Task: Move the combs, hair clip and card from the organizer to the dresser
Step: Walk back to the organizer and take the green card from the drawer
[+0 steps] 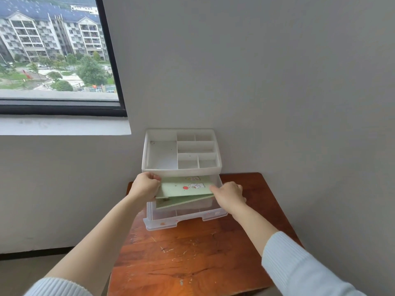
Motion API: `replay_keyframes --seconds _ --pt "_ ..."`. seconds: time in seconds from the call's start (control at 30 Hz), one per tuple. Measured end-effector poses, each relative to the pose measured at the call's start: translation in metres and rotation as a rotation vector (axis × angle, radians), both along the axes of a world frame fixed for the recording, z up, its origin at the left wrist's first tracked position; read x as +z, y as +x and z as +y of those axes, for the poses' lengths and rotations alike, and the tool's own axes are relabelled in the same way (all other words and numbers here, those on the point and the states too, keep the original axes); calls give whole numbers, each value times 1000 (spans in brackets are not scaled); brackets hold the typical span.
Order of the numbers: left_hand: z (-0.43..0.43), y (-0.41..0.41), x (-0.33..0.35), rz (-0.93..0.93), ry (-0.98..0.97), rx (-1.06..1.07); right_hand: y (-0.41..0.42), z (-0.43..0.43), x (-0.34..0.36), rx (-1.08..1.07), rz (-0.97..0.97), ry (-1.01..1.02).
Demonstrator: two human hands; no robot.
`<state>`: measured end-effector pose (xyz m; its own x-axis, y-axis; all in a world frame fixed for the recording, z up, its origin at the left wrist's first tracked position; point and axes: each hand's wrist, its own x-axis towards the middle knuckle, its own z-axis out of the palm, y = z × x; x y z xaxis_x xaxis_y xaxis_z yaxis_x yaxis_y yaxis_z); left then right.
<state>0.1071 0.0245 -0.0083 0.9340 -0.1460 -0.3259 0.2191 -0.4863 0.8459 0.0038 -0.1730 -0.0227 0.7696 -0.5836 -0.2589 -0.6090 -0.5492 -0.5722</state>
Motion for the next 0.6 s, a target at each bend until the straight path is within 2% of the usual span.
replay_keyframes --seconds 0.13,0.27,0.33,0.43,0.5,0.6 --pt "12 -21 4 -170 80 -217 2 -9 3 -192 -158 382" --pt "24 -45 -5 -401 271 -447 2 -19 8 -264 -217 477" --pt "26 -49 -12 -583 308 -384 1 -22 8 -238 -219 482" --pt "23 -56 -15 -712 272 -282 -6 -24 9 -192 -211 498" --pt "21 -63 -14 -731 230 -252 -14 -26 12 -181 -237 523" --pt "22 -76 -7 -637 5 -175 -31 -29 23 -142 -303 559"
